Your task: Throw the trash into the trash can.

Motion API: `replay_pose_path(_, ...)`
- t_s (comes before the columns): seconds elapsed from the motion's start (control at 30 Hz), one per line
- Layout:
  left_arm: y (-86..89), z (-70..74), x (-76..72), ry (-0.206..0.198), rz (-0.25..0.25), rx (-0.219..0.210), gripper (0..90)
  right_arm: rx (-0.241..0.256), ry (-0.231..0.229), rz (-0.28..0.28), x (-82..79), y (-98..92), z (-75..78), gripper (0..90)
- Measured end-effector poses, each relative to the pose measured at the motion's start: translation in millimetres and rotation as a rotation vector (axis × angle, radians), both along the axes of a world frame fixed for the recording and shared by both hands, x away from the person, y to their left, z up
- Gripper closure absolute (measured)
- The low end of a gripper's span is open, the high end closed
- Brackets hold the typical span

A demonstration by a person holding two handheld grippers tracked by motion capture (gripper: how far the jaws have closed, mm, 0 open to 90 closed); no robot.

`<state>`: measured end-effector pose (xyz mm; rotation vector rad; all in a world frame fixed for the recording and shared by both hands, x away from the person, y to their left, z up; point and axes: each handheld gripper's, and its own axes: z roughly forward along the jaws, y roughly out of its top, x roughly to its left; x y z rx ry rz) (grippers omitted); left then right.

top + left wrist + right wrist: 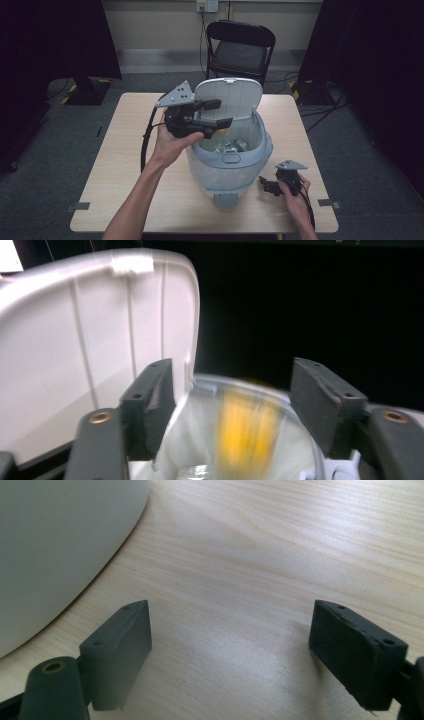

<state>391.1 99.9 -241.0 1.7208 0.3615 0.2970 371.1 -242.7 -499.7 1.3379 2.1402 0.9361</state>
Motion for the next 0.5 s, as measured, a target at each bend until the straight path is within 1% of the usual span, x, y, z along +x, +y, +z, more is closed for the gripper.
replay_pose_path(0.1, 3.8, 3.6, -1.6, -0.002, 0.002, 0.018, 36.5, 0.001, 0.003, 0.003, 0.1, 0.0, 0.0, 15.5)
replay_pose_path(0.2, 7.2, 1.0, -1.0, 0.009, -0.009, 0.019, 40.5, -0.002, 0.001, 0.003, 0.2, 0.0, 0.0, 15.5)
replay_pose_path(0.33, 11.8, -3.7, -0.1, 0.021, -0.006, 0.014, 41.9, -0.002, 0.001, 0.004, 0.3, -0.1, 0.0, 15.5)
replay_pose_path(0.37, 13.4, -4.3, 0.2, 0.022, -0.003, 0.018, 42.1, -0.001, 0.003, 0.004, 0.1, 0.0, -0.1, 15.5)
replay_pose_path(0.5, 21.6, -7.3, 1.1, 0.037, 0.002, -0.010, 42.4, -0.001, 0.002, 0.004, 0.1, 0.0, 0.0, 15.5)
